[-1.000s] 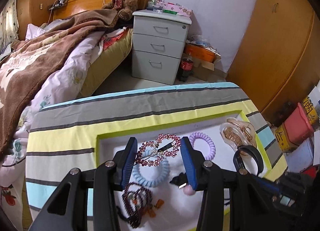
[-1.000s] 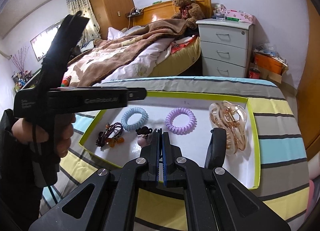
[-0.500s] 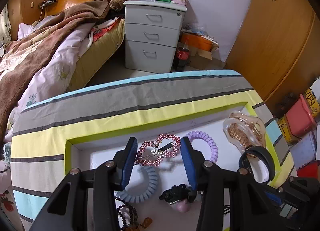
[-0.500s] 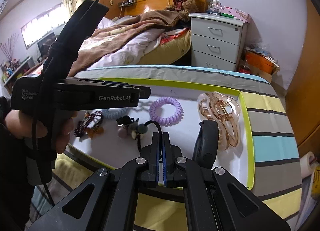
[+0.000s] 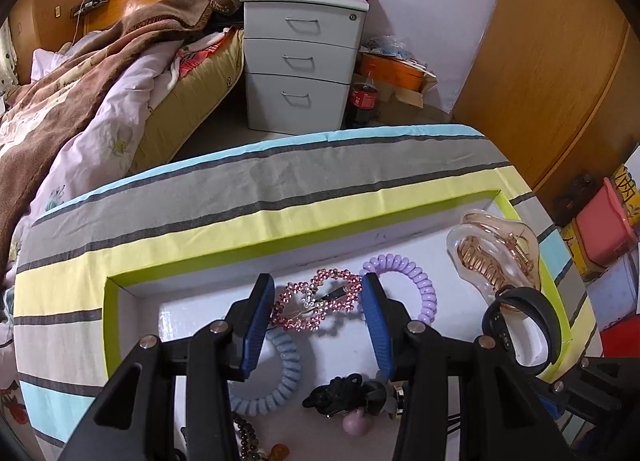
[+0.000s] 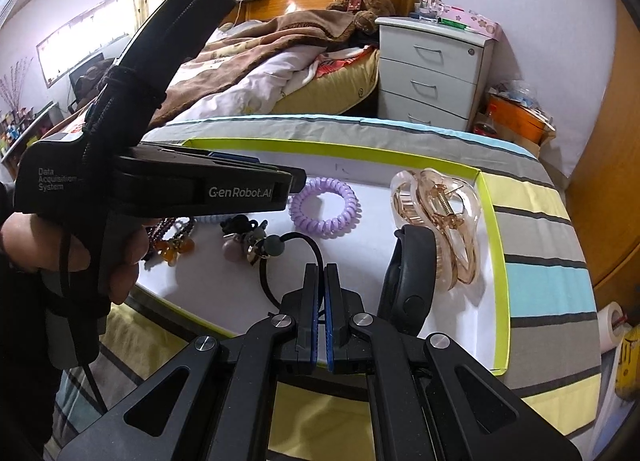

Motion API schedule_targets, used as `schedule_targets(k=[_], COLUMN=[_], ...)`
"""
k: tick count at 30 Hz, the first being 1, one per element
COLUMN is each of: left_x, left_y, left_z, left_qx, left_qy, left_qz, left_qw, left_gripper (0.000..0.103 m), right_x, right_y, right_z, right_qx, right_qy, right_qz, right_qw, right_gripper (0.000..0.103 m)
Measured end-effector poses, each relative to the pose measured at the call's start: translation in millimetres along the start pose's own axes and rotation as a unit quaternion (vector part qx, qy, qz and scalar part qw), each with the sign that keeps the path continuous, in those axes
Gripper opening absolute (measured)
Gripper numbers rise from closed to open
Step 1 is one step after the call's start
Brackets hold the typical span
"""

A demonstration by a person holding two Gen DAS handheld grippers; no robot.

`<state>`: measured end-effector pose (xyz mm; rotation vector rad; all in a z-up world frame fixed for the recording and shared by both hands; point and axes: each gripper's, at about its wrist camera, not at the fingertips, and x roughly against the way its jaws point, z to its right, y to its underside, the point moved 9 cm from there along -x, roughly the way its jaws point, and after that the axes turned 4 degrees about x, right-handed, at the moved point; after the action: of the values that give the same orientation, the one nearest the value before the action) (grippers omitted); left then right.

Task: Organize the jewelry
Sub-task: 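Lower the rhinestone clip and black hair tie into the green box, open both tools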

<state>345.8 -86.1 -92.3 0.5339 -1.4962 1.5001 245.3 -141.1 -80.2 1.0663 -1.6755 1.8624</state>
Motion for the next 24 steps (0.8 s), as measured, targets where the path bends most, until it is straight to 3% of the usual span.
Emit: schedule_targets(k=[12, 24], left_x=[0.3, 9.1], left_y=[1.4, 3.9], left_z=[-1.1, 1.4], left_qx=[-0.001, -0.005], left_qy=[-0.007, -0.011], left_qz=[0.000, 0.007], left_qw=[1.0000, 0.9999], left_gripper=[0.051, 0.058], right_x=[-1.6, 4.8], right_y=[0.9, 1.8], right_z=[-0.8, -1.0], right_qx=[0.002, -0.003], right_qy=[0.005, 0.003], right_qz=[-0.004, 0.005], right_qw=[1.000, 1.000], right_gripper=[0.003, 0.011])
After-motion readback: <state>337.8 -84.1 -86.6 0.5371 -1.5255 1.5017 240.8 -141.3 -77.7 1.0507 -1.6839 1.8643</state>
